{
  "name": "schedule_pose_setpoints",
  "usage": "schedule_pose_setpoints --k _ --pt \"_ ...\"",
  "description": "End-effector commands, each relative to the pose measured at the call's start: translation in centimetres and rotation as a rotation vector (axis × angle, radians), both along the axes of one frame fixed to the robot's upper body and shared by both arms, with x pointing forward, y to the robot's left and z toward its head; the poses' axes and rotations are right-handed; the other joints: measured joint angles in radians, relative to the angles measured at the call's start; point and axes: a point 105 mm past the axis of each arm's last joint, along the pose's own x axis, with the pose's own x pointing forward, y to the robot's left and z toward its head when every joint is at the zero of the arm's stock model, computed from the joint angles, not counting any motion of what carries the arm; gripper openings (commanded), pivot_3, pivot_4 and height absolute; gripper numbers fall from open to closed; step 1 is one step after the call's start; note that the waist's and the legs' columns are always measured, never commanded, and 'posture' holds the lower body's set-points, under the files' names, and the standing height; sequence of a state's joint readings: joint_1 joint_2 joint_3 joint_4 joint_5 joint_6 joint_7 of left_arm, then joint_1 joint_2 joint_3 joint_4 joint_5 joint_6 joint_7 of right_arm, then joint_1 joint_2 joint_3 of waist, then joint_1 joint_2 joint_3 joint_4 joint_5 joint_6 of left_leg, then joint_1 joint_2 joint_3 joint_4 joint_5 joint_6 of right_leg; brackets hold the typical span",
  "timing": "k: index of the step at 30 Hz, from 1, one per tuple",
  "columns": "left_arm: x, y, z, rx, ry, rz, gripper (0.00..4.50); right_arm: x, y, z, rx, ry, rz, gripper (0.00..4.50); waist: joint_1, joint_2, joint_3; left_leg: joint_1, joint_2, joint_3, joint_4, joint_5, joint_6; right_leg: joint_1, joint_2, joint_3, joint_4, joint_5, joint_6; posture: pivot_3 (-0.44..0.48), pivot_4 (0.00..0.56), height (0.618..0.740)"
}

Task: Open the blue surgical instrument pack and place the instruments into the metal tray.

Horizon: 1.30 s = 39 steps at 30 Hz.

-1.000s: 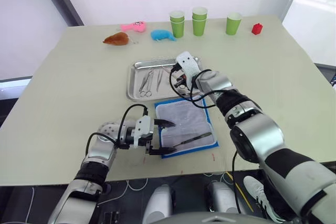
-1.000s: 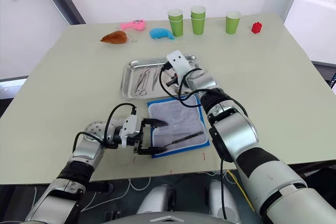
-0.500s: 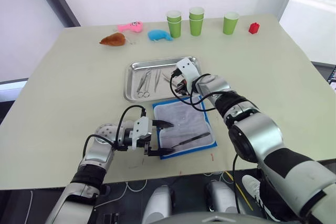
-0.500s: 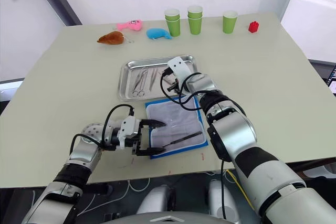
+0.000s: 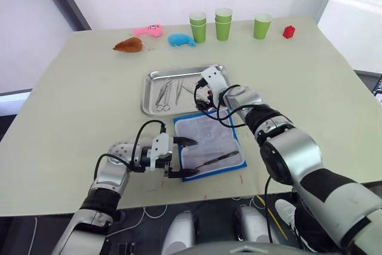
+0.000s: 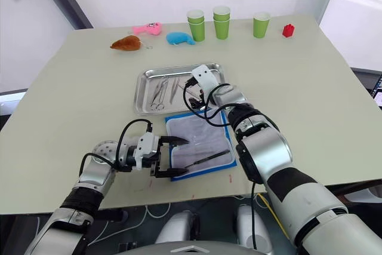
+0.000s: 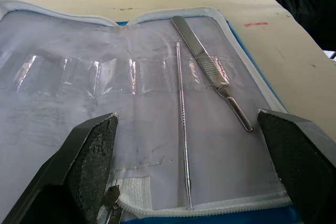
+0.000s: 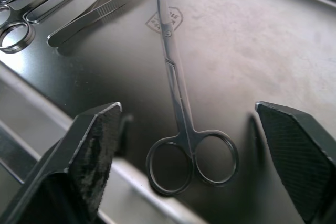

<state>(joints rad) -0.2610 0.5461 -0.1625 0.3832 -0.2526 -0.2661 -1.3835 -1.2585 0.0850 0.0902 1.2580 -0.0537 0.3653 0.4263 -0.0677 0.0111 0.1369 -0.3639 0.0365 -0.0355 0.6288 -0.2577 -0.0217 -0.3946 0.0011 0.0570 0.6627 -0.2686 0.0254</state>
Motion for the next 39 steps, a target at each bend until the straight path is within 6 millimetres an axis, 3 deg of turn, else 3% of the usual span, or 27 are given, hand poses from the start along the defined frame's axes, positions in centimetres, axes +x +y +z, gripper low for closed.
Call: schedule_pose_setpoints --k 1,9,16,20,29,35,39 --pt "-2.3 0.9 -5.0 0.116 0.212 0.037 4.5 0.2 0.7 1.6 0.026 -0.054 0.034 4.06 0.0 0.0 0.0 0.0 0.0 0.0 0.0 0.0 0.0 0.0 0.0 0.0 0.0 0.0 0.0 0.0 0.15 0.74" --pt "-2.2 0.9 -4.9 0.117 0.21 0.032 4.5 0.8 0.0 5.0 0.133 -0.161 0.126 4.06 0.0 0.0 0.0 0.0 0.0 0.0 0.0 0.0 0.0 0.0 0.0 0.0 0.0 0.0 0.0 0.0 0.15 0.74" --pt "-2.0 0.9 -4.8 0.119 0.208 0.024 4.5 -0.6 -3.1 6.5 0.275 -0.24 0.279 4.06 0.005 -0.001 0.001 -0.001 0.0 0.0 0.0 0.0 0.0 0.0 0.0 0.0 -0.001 0.0 0.0 0.0 0.15 0.74" --pt "-1.9 0.9 -4.8 0.12 0.207 0.018 4.5 -4.0 -6.1 6.5 0.337 -0.355 0.413 4.06 0.012 -0.001 0.001 -0.001 0.0 -0.001 0.0 0.0 0.0 0.0 0.0 -0.001 0.0 0.0 0.0 0.0 0.15 0.74" --pt "-1.8 0.8 -4.9 0.123 0.209 0.003 4.5 -11.3 -10.9 4.5 0.257 -0.336 0.622 4.06 0.01 -0.002 0.003 0.001 0.0 0.0 0.001 0.0 0.0 0.001 0.001 0.0 0.001 0.0 0.0 0.0 0.15 0.74" --pt "-1.8 0.7 -5.0 0.122 0.208 -0.001 4.5 -14.4 -14.8 5.6 0.231 -0.302 0.699 4.06 0.021 -0.006 0.006 0.0 0.0 0.001 0.001 0.0 0.0 0.0 0.0 0.0 -0.001 0.0 0.0 0.0 0.15 0.74" --pt "-2.0 0.8 -5.1 0.122 0.213 0.0 4.5 -16.3 -18.2 8.4 0.257 -0.311 0.74 4.06 0.024 -0.007 0.007 0.0 0.0 0.0 0.001 0.0 0.0 0.001 0.0 0.0 -0.001 -0.001 0.0 0.0 0.15 0.74"
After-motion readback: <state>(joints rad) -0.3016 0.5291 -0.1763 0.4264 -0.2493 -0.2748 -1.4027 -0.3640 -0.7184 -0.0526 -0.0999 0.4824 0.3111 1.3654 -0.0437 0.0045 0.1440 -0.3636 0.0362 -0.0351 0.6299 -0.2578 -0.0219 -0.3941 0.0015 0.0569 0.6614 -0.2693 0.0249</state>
